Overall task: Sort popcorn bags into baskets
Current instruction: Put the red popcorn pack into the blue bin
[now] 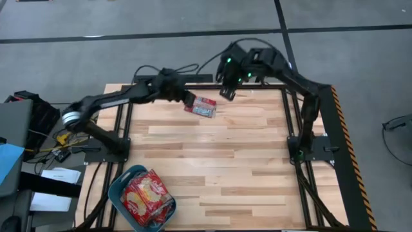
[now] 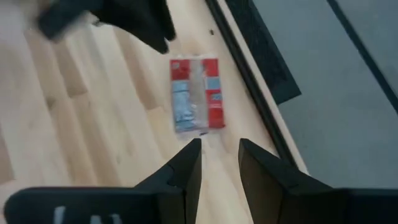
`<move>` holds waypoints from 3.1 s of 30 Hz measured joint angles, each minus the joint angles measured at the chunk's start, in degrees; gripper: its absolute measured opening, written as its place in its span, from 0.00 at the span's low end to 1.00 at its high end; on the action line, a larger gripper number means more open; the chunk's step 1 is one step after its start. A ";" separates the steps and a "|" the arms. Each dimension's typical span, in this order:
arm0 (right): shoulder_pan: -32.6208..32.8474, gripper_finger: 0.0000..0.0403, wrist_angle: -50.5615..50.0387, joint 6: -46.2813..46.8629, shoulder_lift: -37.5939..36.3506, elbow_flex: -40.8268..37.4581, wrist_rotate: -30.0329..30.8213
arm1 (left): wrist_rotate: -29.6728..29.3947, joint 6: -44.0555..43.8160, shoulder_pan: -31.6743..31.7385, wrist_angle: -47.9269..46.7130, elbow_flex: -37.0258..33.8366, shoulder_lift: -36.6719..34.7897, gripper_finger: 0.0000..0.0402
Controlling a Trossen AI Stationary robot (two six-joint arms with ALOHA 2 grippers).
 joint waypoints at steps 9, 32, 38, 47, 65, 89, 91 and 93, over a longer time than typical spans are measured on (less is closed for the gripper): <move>-13.97 0.35 -0.19 -6.74 0.80 -0.12 -10.87 | 7.23 -2.05 5.59 3.75 -0.04 17.93 0.26; -22.63 0.30 19.85 -9.66 1.58 -30.09 -26.92 | -12.70 -12.96 -2.70 1.15 0.66 22.59 0.00; -22.63 0.30 20.14 -9.66 1.58 -30.32 -26.92 | -14.47 -17.79 -4.11 3.52 0.64 27.62 0.00; -22.19 0.30 18.48 -10.53 1.58 -30.32 -32.47 | -12.43 -19.59 -8.04 0.12 0.70 29.39 0.00; -15.33 0.65 44.37 -12.06 1.65 -47.80 -35.24 | -17.24 -27.28 -20.21 4.50 -7.76 28.66 0.00; -6.95 0.61 51.68 -10.13 8.41 -49.78 -29.79 | -17.20 -27.34 -30.35 3.50 -7.76 28.64 0.00; -6.29 0.61 51.92 -10.66 8.43 -49.79 -29.94 | -17.22 -28.31 -31.18 3.52 -7.76 28.64 0.00; -5.30 0.61 52.52 -11.36 8.96 -49.66 -30.12 | -17.31 -29.01 -31.69 3.52 -7.76 28.64 0.00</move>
